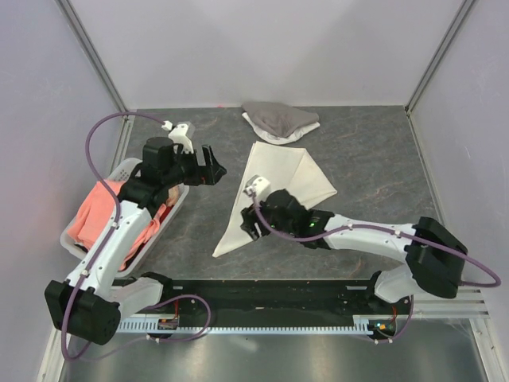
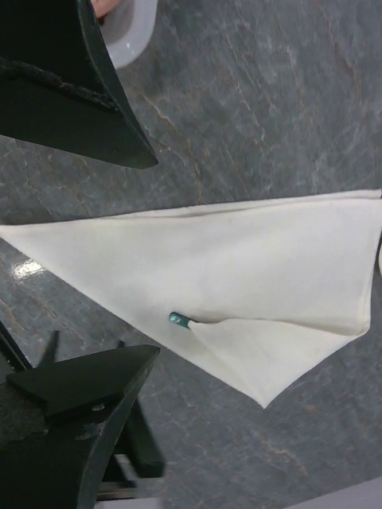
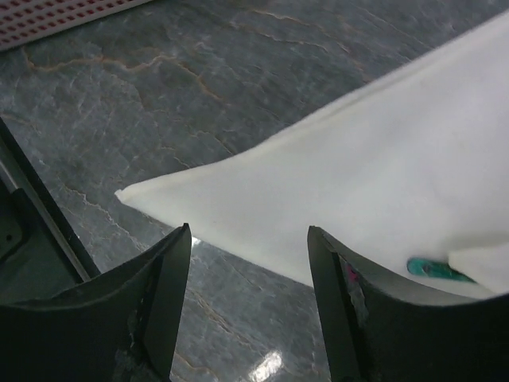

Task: Fold the napkin, place the utensils inside, and roll it up
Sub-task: Fold the napkin

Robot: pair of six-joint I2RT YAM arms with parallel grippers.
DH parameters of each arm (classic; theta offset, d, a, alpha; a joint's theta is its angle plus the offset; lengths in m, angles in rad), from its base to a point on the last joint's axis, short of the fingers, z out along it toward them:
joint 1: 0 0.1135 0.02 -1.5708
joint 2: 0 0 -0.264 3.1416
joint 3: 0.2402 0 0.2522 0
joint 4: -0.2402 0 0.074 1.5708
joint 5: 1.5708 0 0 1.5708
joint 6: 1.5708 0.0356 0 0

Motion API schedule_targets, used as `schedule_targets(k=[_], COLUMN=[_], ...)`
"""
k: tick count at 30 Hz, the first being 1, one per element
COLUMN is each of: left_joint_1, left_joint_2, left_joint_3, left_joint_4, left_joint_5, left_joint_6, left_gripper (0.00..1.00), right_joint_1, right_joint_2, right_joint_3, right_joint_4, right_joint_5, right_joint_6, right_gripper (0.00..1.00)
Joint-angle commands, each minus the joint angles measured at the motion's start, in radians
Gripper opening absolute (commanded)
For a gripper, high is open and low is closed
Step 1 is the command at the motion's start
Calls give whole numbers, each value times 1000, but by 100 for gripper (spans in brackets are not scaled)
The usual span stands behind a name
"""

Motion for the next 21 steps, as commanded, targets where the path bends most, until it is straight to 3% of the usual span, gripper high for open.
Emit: schedule_targets(k=[1,6,21], left_joint_1=[44,50,51], left_joint_2=[-35,-42,-32], left_joint_3=[-5,-5,-3], left_joint_4=[46,44,43], left_joint_5=[21,7,48], left_joint_6=[-14,-1,-12], left_gripper=[100,100,100], right_joint_1=[173,334,419], right_joint_2=[123,272,432], right_joint_3=[124,202,292], right_joint_4=[-2,57,45], right_joint_5=[266,382,351], right_joint_6=[-205,-399,-550], right_gripper=[68,68,66])
